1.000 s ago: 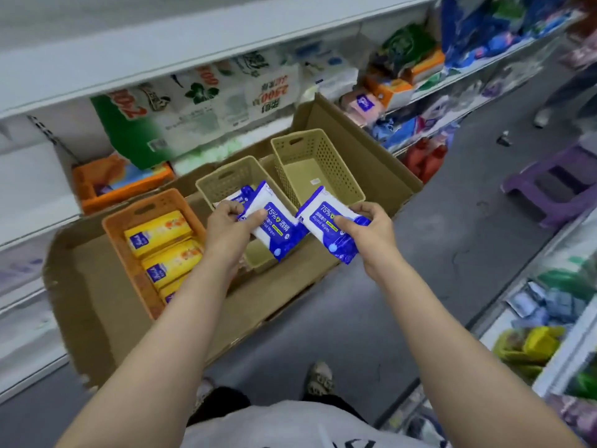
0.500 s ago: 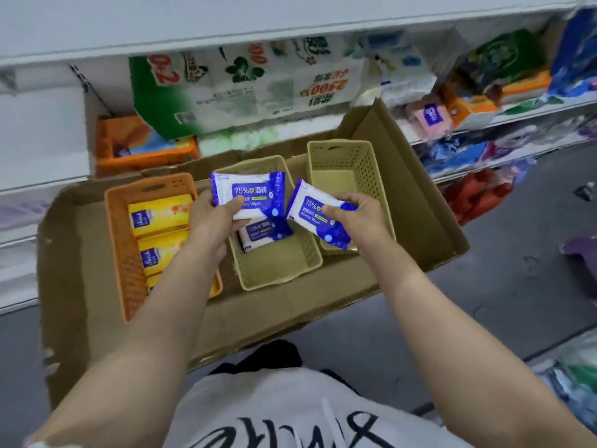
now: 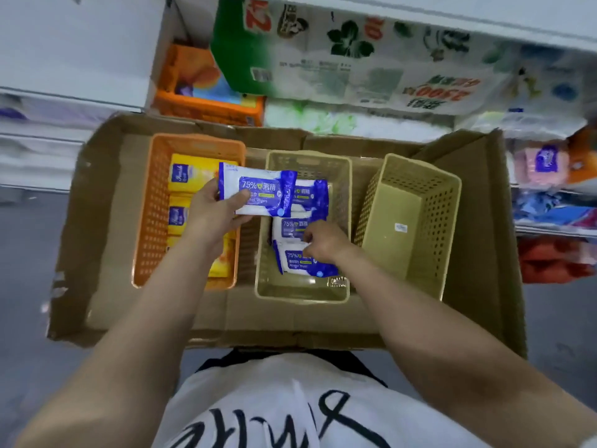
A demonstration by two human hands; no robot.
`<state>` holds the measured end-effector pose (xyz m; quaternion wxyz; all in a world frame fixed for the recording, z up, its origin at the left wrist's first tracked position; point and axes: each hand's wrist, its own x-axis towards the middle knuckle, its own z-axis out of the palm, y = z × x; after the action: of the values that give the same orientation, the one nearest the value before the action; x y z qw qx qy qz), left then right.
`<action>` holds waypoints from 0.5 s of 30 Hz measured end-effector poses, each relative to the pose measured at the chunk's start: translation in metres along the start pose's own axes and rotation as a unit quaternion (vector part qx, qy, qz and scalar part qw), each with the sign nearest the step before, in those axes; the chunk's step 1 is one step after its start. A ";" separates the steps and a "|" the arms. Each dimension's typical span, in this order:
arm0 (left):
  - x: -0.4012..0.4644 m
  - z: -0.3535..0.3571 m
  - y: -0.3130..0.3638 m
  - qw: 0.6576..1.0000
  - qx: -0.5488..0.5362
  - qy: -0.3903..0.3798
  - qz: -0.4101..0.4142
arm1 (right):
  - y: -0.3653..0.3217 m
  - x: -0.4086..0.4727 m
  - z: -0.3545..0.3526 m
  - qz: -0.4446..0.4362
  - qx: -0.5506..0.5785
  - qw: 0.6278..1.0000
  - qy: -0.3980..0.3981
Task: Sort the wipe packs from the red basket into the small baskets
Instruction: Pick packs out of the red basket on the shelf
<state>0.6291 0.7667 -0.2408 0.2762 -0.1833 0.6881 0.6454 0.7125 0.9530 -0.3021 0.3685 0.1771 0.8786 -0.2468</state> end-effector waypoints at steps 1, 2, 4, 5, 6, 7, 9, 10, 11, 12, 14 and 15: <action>0.000 -0.001 -0.003 1.000 0.001 0.006 -0.003 | -0.001 0.004 0.003 0.002 -0.013 1.000 -0.017; 0.000 -0.002 -0.006 1.000 0.001 0.013 -0.004 | -0.001 0.008 0.007 0.003 -0.023 0.999 -0.027; 0.001 -0.002 -0.009 1.000 0.003 0.029 -0.004 | 0.000 0.014 0.014 -0.002 -0.067 0.997 -0.035; 0.001 -0.001 -0.010 0.999 0.007 0.035 -0.004 | 0.000 0.015 0.019 -0.013 -0.106 0.994 -0.030; 0.002 -0.001 -0.010 0.999 0.010 0.041 -0.003 | 0.000 0.015 0.023 -0.027 -0.145 0.989 -0.018; 0.002 0.000 -0.011 0.999 0.011 0.046 -0.001 | 0.001 0.014 0.027 -0.040 -0.176 0.984 0.000; 0.003 0.002 -0.011 0.998 0.014 0.055 0.000 | 0.003 0.013 0.031 -0.057 -0.195 0.979 0.035; 0.003 0.004 -0.011 0.998 0.018 0.058 -0.001 | 0.004 0.011 0.030 -0.063 -0.169 0.982 0.056; 0.002 0.005 -0.012 0.998 0.024 0.061 -0.004 | 0.004 0.008 0.024 -0.070 -0.109 0.987 0.098; 0.002 0.007 -0.013 0.997 0.029 0.065 -0.008 | 0.002 0.006 0.015 -0.078 -0.026 0.983 0.163; 0.003 0.012 -0.013 0.997 0.034 0.069 -0.015 | -0.003 0.002 -0.009 -0.091 0.153 0.932 0.316; 0.003 0.014 -0.013 0.997 0.036 0.065 -0.017 | -0.006 0.003 -0.024 -0.095 0.227 0.902 0.356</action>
<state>0.6367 0.7800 -0.2536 0.2483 -0.2264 0.7243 0.6020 0.6941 0.9617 -0.2883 -0.0439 0.2474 0.8841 -0.3941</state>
